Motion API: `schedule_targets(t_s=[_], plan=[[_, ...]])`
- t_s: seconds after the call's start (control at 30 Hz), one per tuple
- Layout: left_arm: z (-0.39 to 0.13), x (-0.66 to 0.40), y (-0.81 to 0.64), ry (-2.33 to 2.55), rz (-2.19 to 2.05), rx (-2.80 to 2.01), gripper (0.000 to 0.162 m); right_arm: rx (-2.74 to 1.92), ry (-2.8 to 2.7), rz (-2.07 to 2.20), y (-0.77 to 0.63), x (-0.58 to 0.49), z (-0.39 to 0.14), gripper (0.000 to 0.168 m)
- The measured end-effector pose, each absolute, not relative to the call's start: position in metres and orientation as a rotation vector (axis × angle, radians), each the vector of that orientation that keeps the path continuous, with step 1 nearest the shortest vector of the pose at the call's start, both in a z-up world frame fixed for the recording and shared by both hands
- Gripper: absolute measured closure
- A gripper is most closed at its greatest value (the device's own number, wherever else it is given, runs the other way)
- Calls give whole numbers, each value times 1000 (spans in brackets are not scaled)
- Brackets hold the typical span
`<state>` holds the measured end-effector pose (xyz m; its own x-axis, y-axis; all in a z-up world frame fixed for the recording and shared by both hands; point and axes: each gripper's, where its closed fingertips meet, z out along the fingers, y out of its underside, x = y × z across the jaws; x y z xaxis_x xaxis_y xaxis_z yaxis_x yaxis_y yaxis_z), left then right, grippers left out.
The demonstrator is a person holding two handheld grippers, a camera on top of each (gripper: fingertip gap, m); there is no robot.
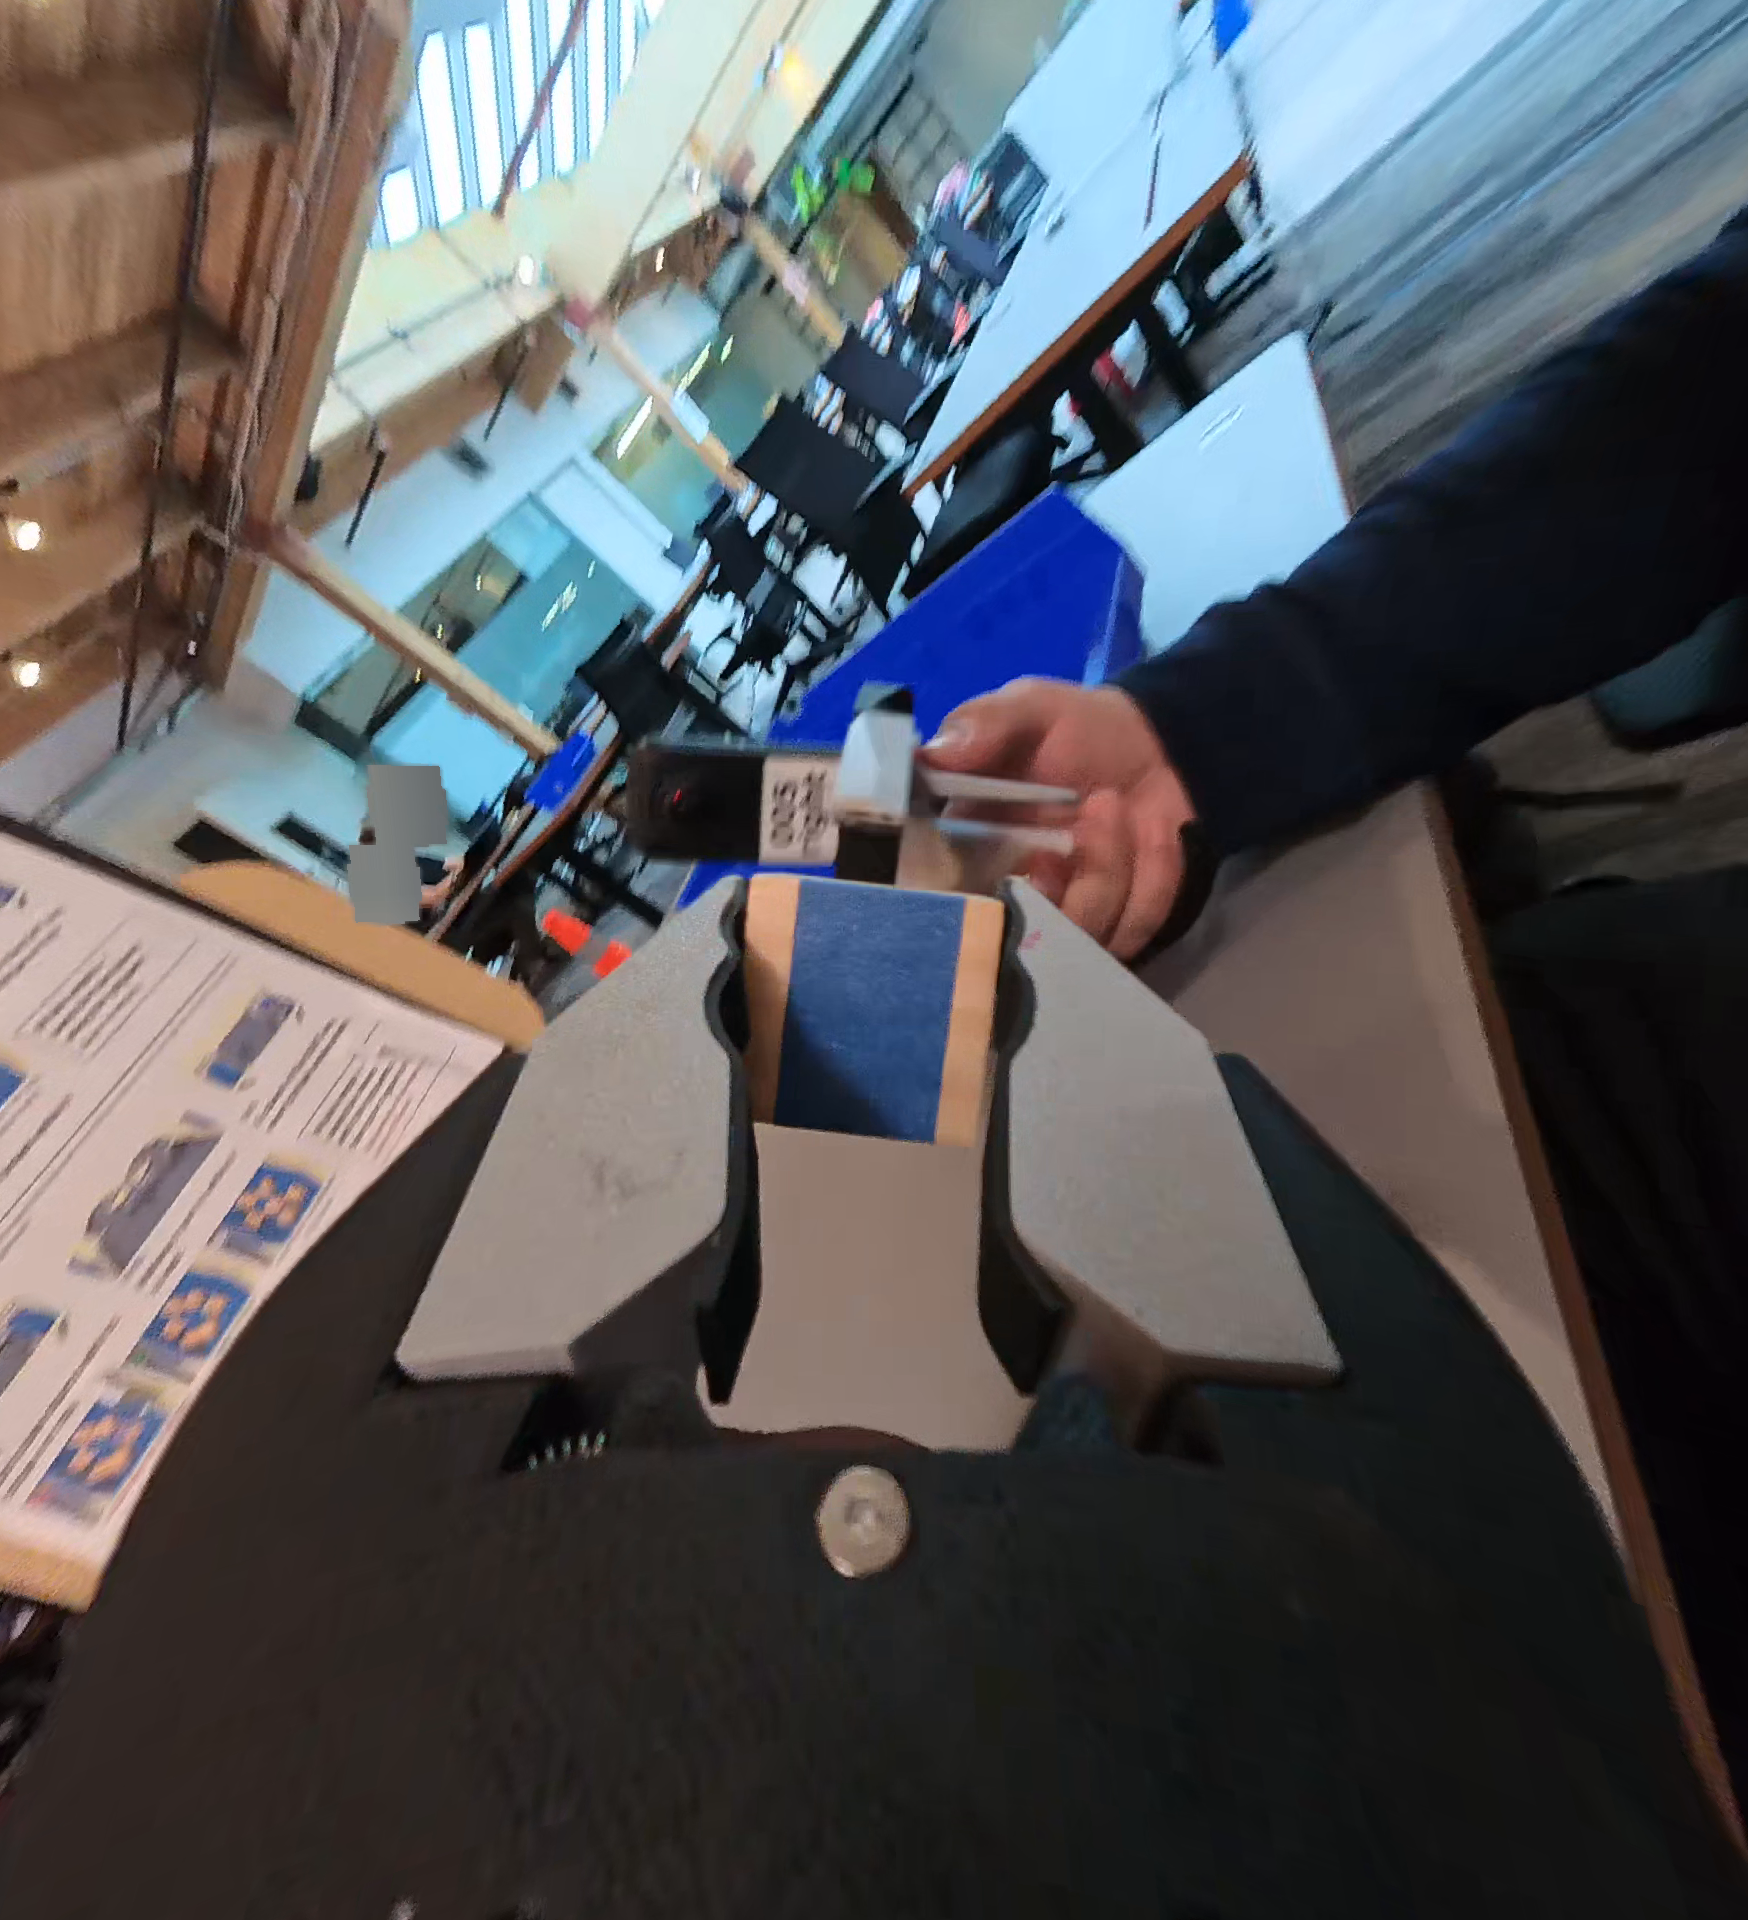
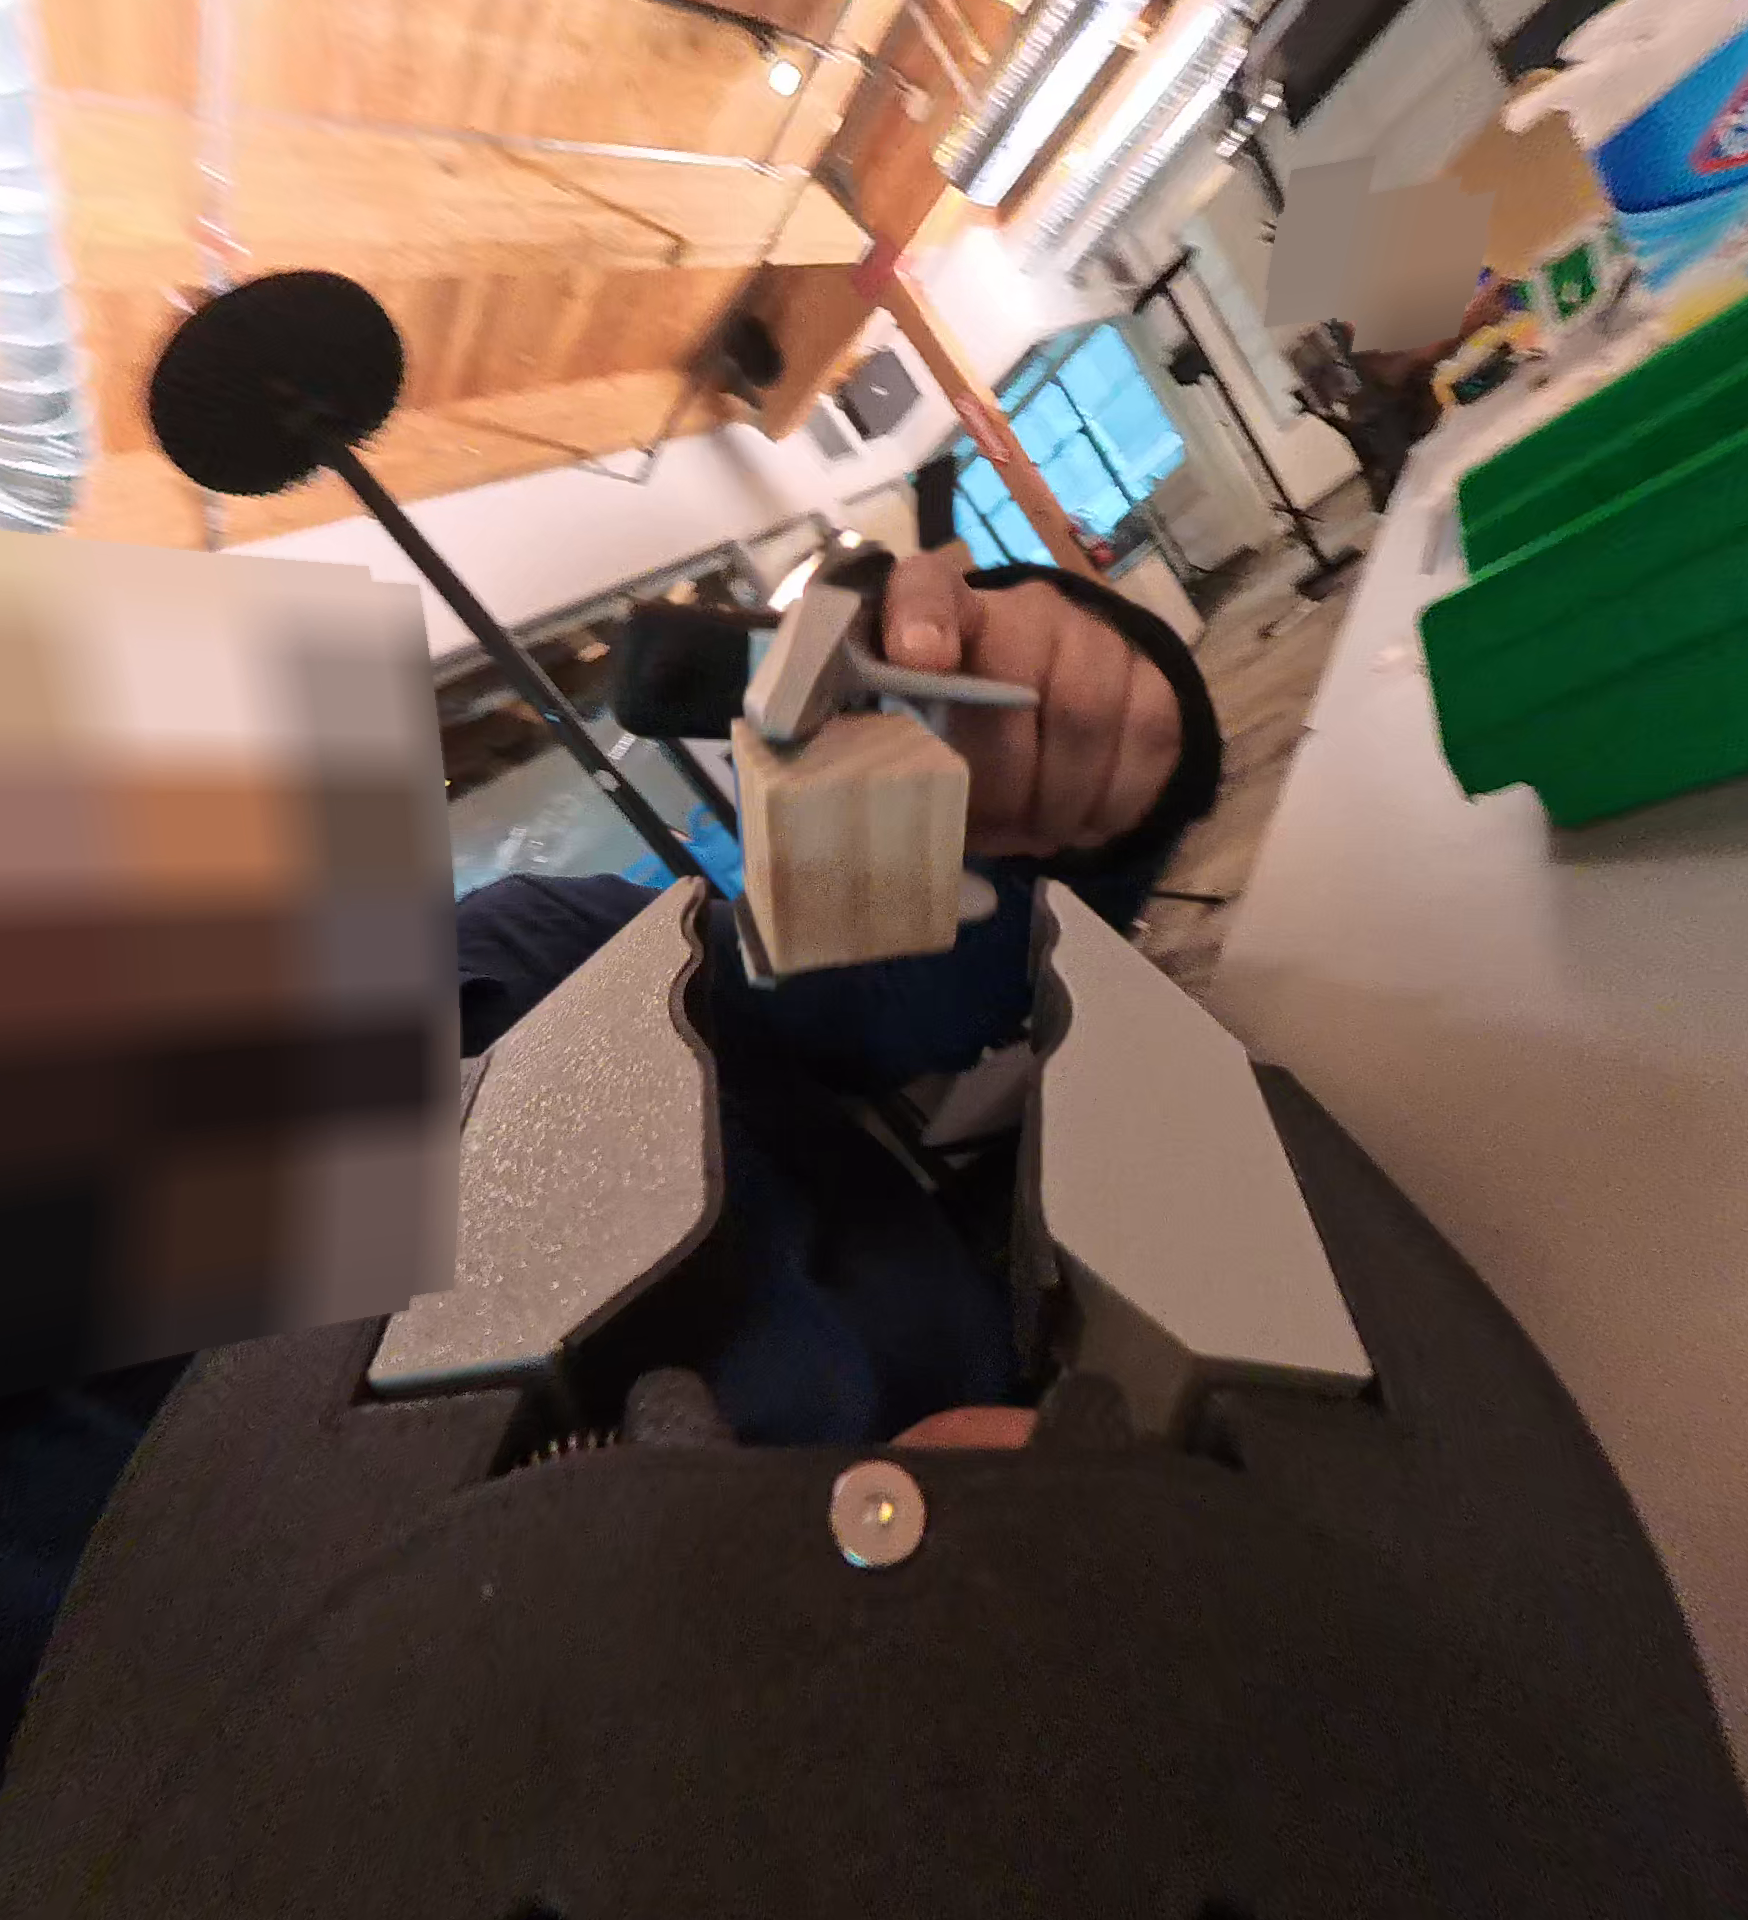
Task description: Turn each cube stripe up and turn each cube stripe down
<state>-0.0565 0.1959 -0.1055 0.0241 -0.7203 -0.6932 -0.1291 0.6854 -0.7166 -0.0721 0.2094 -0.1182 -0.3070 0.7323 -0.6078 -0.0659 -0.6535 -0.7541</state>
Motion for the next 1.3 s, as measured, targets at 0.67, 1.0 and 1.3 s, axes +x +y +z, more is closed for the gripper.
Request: schedule_targets(t_s=[0.67,1.0,1.3], plan=[[-121,-43,258,1098,-730,-926,94,-1488,-681,1296,258,-39,-107,127],[-190,-40,322,1132,-305,-1192,108,-2085,-200,-59,312,236,-115,126],[-186,-44,322,1101,-316,-1187,110,-2692,60,-411,333,373,-246,126]])
